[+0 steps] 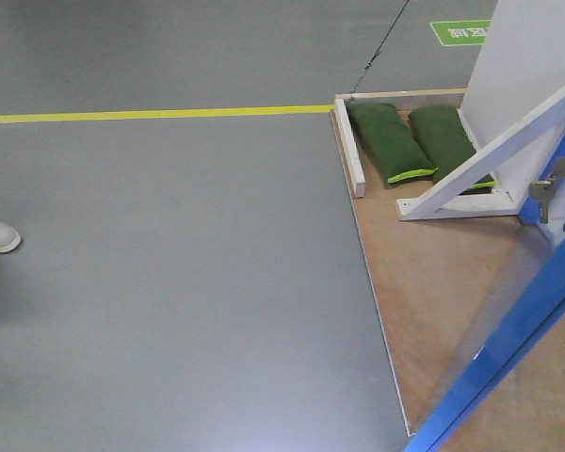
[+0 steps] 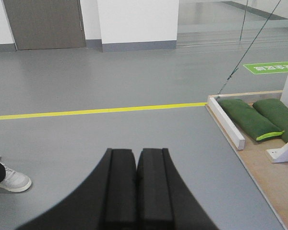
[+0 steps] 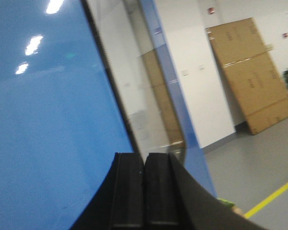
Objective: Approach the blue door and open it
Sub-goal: 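Pull the blue door edge toward the robot with the right gripper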
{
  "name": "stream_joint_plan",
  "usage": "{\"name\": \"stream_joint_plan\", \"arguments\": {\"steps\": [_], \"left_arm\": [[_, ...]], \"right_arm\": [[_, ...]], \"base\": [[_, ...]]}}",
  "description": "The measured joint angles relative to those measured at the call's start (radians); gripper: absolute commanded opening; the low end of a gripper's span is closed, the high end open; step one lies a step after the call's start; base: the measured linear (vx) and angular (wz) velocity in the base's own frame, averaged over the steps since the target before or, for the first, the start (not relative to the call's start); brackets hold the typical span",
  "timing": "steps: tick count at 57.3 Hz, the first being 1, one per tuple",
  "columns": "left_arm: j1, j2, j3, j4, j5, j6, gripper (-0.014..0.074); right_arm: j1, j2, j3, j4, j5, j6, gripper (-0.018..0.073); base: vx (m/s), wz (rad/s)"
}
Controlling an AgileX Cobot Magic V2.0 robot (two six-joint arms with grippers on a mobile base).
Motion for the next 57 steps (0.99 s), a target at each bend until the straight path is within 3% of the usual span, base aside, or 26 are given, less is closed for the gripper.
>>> {"name": "stream_joint_plan", "arguments": {"steps": [24,57], "left_arm": [[0.0,0.0,0.0,0.0,0.0,0.001,0.0073],[0.0,0.0,0.0,0.0,0.0,0.001,0.0073]], "right_arm": [[0.267,0.008,0.011,0.02,0.043,-0.001,0.0012],[0.468,0.075,0.011,0.0,0.011,-0.001,0.0012]], "base": [[0.0,0.0],[0.0,0.0]]}}
